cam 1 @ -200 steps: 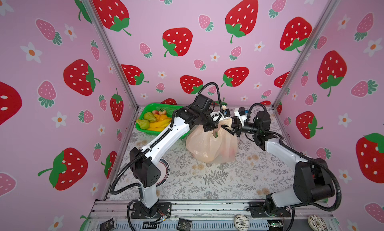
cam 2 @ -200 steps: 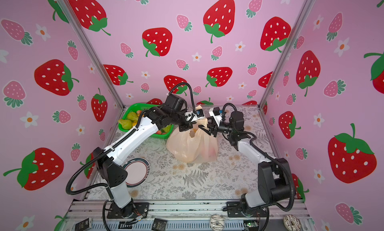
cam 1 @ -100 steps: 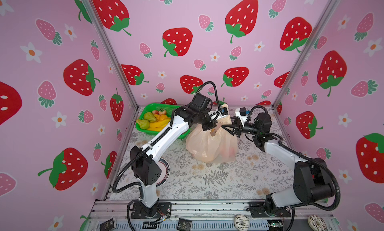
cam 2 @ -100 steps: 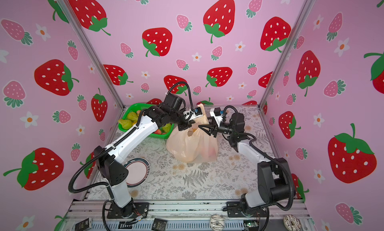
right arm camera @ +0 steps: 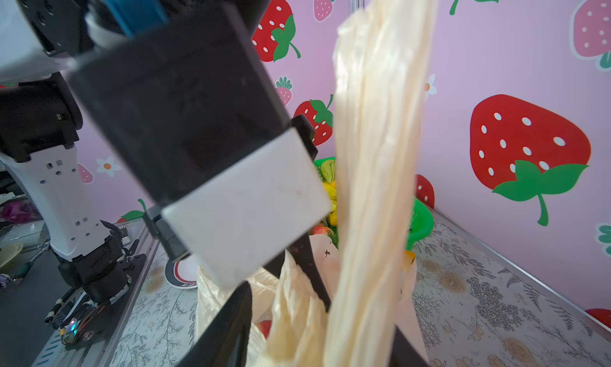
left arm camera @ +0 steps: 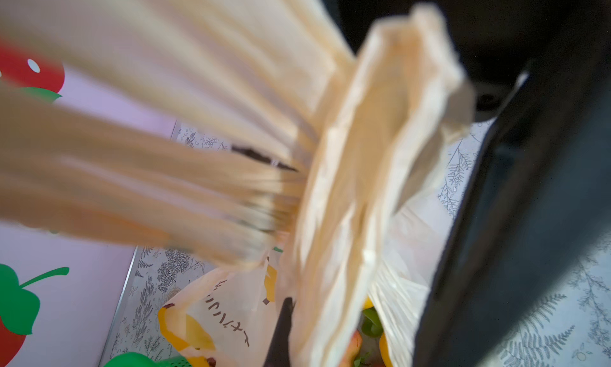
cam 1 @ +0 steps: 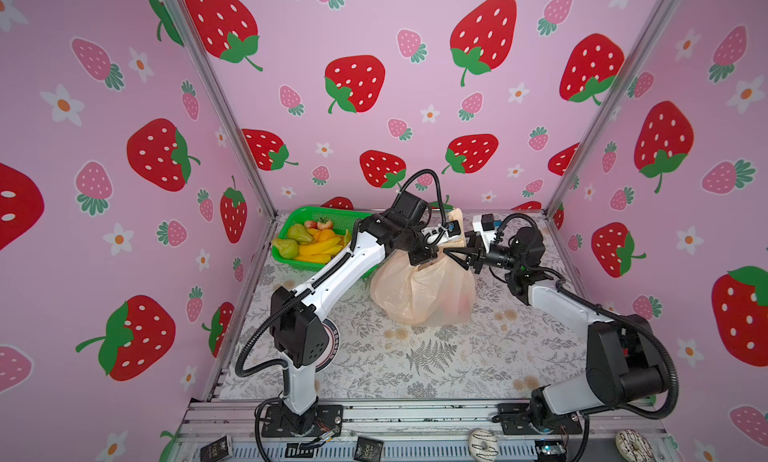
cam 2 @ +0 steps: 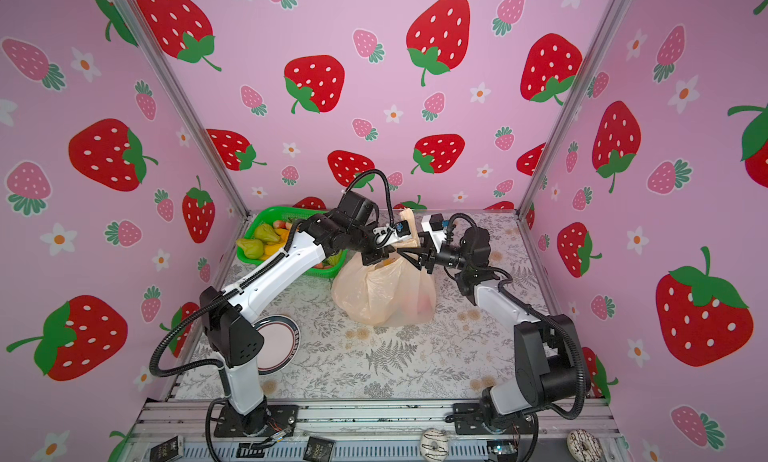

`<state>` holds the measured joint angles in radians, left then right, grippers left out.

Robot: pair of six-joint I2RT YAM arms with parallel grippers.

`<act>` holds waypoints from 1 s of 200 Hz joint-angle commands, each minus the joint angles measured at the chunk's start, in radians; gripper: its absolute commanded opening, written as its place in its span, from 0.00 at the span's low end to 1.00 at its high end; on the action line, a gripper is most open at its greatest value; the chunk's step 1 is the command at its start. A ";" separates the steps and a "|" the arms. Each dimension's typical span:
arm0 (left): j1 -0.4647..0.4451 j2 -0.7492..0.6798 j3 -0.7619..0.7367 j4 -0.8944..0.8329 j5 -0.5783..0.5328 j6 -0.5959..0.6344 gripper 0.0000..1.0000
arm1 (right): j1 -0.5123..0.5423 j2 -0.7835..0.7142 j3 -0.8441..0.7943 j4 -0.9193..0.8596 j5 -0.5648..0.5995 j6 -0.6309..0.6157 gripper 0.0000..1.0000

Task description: Place the fake fruits into the plastic bag and tie a complex knot

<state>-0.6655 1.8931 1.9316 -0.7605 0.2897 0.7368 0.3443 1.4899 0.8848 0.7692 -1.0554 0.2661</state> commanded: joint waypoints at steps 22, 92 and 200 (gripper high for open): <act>-0.005 -0.014 0.055 -0.001 0.052 0.016 0.00 | 0.006 0.010 -0.015 0.041 0.003 0.013 0.51; -0.018 0.008 0.075 -0.009 0.063 0.018 0.00 | 0.011 0.009 -0.019 0.073 0.030 0.044 0.49; -0.020 0.021 0.082 -0.030 0.058 0.030 0.02 | 0.012 0.002 -0.027 0.081 0.039 0.046 0.41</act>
<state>-0.6792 1.8938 1.9759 -0.7673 0.3256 0.7372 0.3511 1.4940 0.8627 0.8085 -1.0126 0.3031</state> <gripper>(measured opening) 0.045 0.386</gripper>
